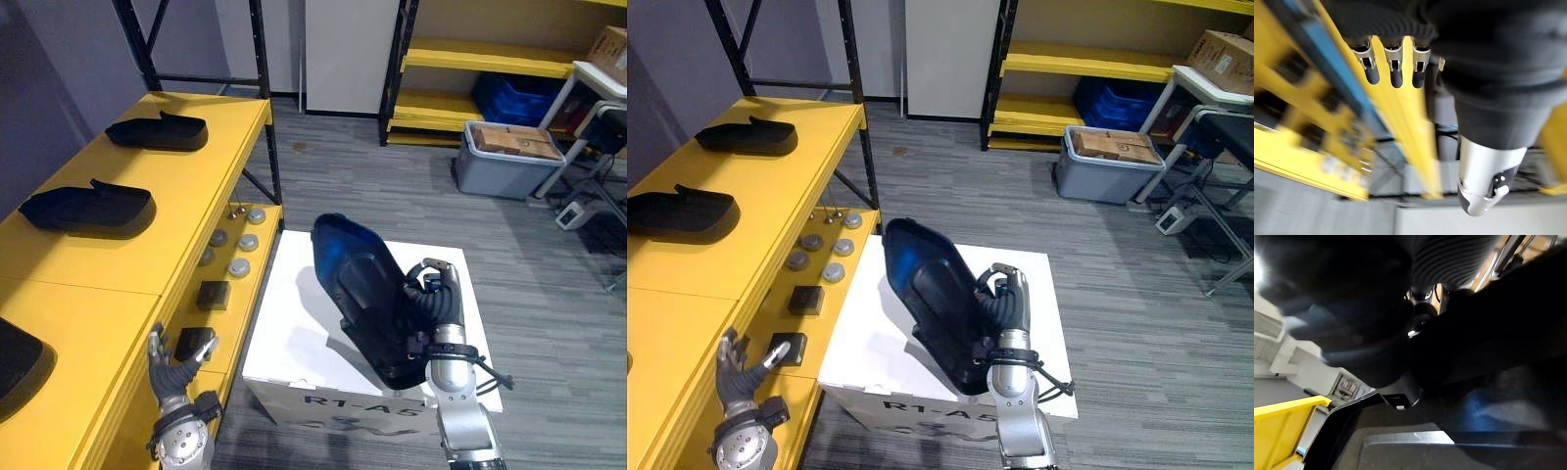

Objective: Walk over and take plastic housings, then place them on the shelf

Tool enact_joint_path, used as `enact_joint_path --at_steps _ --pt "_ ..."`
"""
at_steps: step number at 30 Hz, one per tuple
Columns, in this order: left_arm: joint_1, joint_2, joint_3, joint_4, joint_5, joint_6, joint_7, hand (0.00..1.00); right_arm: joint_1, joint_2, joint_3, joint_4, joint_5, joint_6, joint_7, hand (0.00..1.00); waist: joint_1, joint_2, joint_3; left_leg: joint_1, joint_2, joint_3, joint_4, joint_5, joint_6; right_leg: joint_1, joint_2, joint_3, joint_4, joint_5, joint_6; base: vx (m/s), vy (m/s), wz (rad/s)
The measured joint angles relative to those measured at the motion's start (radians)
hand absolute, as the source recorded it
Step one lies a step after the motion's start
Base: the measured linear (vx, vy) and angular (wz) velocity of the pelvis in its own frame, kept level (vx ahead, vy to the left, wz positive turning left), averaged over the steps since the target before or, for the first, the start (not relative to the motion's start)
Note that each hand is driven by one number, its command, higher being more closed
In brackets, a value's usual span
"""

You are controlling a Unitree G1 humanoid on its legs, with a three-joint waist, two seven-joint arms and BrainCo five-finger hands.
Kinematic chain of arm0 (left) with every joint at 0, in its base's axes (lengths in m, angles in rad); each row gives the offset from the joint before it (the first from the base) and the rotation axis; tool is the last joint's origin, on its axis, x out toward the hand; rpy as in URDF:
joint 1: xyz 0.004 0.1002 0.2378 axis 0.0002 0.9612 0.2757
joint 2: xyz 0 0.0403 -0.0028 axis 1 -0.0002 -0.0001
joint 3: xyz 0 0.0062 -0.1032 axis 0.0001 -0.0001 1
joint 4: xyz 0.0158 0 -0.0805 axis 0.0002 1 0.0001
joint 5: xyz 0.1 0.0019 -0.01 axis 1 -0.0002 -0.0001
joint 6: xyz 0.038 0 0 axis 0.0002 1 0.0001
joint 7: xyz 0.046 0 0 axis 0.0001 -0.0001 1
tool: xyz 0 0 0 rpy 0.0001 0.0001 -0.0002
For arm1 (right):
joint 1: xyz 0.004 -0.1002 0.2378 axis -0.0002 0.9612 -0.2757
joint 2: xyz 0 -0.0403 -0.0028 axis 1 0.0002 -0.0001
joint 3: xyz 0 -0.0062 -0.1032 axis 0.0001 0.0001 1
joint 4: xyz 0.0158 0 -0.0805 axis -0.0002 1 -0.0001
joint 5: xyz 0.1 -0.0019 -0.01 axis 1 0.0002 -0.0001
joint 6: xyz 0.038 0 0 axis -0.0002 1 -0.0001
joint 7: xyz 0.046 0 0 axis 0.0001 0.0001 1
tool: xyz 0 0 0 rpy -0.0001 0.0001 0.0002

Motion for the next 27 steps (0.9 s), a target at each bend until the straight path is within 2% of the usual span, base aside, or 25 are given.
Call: enact_joint_path --at_steps 3,7,10,13,25,27 --pt "-0.004 0.000 -0.098 -0.055 -0.037 -0.029 -0.025 0.00 0.004 0.000 0.043 -0.038 0.004 -0.002 0.005 1.00 0.000 0.000 -0.004 0.000 0.000 0.000 0.001 0.000 0.000 0.000 0.000 0.000 0.000 0.000 0.000 0.00 0.000 0.00" --pt "-0.027 0.004 -0.241 -0.080 -0.088 -0.032 -0.069 0.00 -0.001 0.001 0.085 -0.070 0.004 -0.016 0.006 1.00 -0.002 0.001 -0.015 0.000 -0.001 0.000 0.003 0.000 0.000 0.007 0.000 0.000 0.000 0.000 0.000 0.00 0.000 0.00" --pt "-0.055 0.029 -0.354 -0.080 -0.165 -0.038 -0.102 0.00 -0.016 0.000 0.108 -0.070 0.005 -0.018 0.003 1.00 -0.003 0.002 -0.033 0.000 -0.001 0.000 0.004 0.000 0.001 0.006 0.000 0.000 0.000 0.000 0.000 0.00 0.000 0.00" --pt "-0.089 0.036 -0.427 -0.080 -0.214 -0.038 -0.122 0.00 -0.054 0.001 0.120 -0.070 0.004 -0.019 -0.011 1.00 -0.004 0.002 -0.042 -0.001 0.001 0.002 0.005 0.000 0.001 0.000 0.002 0.003 0.000 0.001 -0.002 -0.04 0.017 -0.03" --pt "-0.169 0.061 -0.565 -0.031 -0.255 -0.038 -0.111 0.00 -0.175 0.003 0.191 -0.069 0.001 -0.020 -0.127 1.00 -0.004 0.002 -0.064 -0.003 0.002 0.023 0.005 0.000 0.001 -0.011 0.006 0.027 0.000 0.009 -0.010 0.00 0.009 -0.05" --pt "-0.194 0.062 -0.581 -0.009 -0.254 -0.037 -0.086 0.00 -0.175 0.003 0.192 -0.069 0.004 -0.020 -0.149 1.00 -0.005 0.002 -0.065 -0.003 0.002 0.024 0.005 0.000 0.001 -0.012 0.006 0.028 0.000 0.009 -0.010 0.00 0.010 -0.02"
